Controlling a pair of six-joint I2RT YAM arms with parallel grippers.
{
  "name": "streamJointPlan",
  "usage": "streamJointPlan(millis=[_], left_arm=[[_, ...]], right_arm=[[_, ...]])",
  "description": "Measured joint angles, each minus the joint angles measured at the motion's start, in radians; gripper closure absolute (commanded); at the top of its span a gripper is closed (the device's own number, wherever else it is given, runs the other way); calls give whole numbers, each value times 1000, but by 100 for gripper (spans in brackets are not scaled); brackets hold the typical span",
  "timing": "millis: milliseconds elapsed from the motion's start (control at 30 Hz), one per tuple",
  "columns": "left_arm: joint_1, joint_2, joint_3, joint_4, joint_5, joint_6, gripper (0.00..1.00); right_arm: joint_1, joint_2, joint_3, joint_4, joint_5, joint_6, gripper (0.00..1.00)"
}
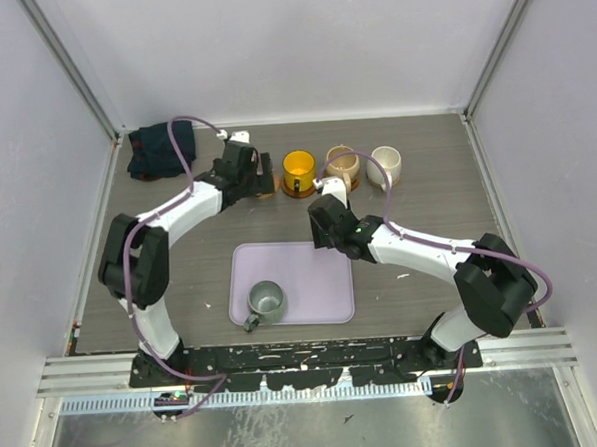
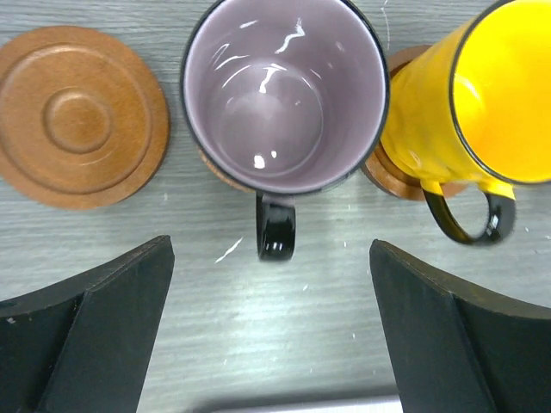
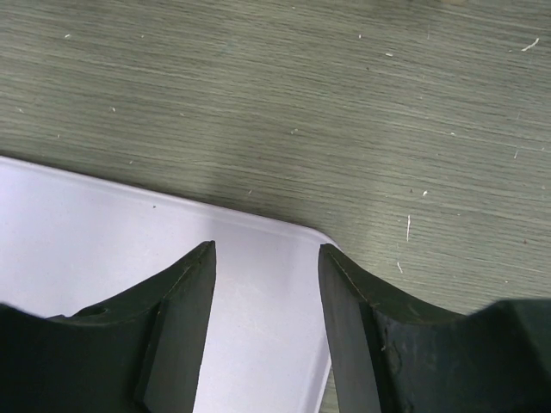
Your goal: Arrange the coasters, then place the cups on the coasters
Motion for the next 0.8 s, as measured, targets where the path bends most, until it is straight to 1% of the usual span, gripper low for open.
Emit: streamJointPlan(millis=[100,300,367,433,500,633,800], left_arm=[[0,-94,-59,4,-3,22,2],[-39,-362,-270,-8,-34,100,2],[-83,-452,-340,-31,-63,127,2],[-162,-558,-412,-79,-109,151,2],[-238,-644,-452,-134,-143,156,2],[-357,-776,-472,-240,-183,142,2],[-434,-890,-489,-334,-190,85,2]], right_arm=[[0,0,2,1,10,-3,43],[-3,-4,2,5,60,-7,43],[-11,-11,2,9,69,-8,43],[-25,-19,2,18,76,-8,43],[-42,-26,2,26,78,-7,44],[-75,-34,1,43,78,-7,44],[-90,-36,1,55,77,-7,44]])
